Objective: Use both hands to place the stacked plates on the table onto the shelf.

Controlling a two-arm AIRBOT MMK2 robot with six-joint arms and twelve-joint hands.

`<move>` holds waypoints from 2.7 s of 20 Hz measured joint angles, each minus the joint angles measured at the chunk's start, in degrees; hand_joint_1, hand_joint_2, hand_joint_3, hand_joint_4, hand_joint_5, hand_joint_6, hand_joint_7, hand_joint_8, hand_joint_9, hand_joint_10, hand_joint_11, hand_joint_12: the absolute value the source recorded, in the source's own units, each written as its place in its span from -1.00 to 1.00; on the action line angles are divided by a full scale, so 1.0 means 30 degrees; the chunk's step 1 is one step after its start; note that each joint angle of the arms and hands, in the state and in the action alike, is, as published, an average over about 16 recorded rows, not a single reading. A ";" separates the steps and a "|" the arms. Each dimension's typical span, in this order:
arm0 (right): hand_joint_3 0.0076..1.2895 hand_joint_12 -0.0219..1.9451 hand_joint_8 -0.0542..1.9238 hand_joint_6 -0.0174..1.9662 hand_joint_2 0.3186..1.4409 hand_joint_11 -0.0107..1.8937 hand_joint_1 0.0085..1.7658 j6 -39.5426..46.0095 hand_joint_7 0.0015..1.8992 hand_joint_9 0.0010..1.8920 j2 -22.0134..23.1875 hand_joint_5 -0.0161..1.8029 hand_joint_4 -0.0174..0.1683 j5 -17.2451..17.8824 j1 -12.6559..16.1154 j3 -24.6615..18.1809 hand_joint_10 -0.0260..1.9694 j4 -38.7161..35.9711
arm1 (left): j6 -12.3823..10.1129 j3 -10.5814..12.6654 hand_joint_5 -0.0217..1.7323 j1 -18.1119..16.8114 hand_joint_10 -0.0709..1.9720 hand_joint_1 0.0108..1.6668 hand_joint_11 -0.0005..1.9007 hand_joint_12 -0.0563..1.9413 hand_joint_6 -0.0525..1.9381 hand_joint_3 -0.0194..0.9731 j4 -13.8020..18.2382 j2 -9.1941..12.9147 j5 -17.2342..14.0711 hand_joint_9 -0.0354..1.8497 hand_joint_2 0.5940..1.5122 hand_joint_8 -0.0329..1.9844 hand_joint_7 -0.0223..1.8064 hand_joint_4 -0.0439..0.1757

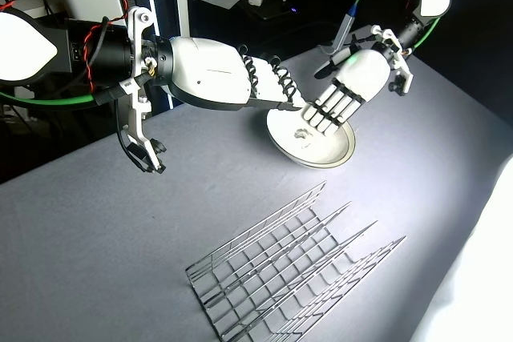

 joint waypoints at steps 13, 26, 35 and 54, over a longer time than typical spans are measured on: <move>-0.98 -0.96 -0.93 -0.96 -0.23 -0.96 0.02 0.0090 -0.99 -0.98 0.0019 -0.96 -0.76 -0.0320 -0.0182 0.0553 -0.96 0.0018 | 0.0267 -0.0549 -0.97 0.0259 -0.93 -1.00 -0.95 -0.83 -0.98 -0.95 -0.1942 -0.0627 0.0986 -0.92 0.30 -0.98 -0.98 -0.66; -0.98 -0.86 -0.93 -0.96 -0.26 -0.97 0.08 0.0267 -0.99 -0.98 -0.0086 -0.96 -0.77 -0.0703 -0.0528 0.1356 -0.96 0.0024 | 0.0317 -0.0468 -0.97 0.0309 -0.93 -1.00 -0.95 -0.83 -0.98 -0.95 -0.2270 -0.0737 0.1031 -0.92 0.29 -0.98 -0.98 -0.66; -0.98 -0.88 -0.93 -0.96 -0.29 -0.97 0.12 0.0251 -0.99 -0.99 -0.0086 -0.96 -0.75 -0.0490 -0.0525 0.1354 -0.96 0.0011 | 0.0316 -0.0458 -0.96 0.0278 -0.93 -1.00 -0.96 -0.83 -0.98 -0.95 -0.2341 -0.0737 0.0997 -0.92 0.29 -0.98 -0.97 -0.66; -0.98 -0.63 -0.93 -0.96 -0.12 -0.97 0.33 0.0124 -0.99 -0.98 -0.0093 -0.96 -0.79 0.0066 -0.0367 0.0946 -0.96 0.0002 | 0.0321 -0.0284 -0.95 0.0106 -0.93 -1.00 -0.96 -0.83 -0.98 -0.95 -0.2313 -0.0770 0.0803 -0.92 0.30 -0.98 -0.97 -0.65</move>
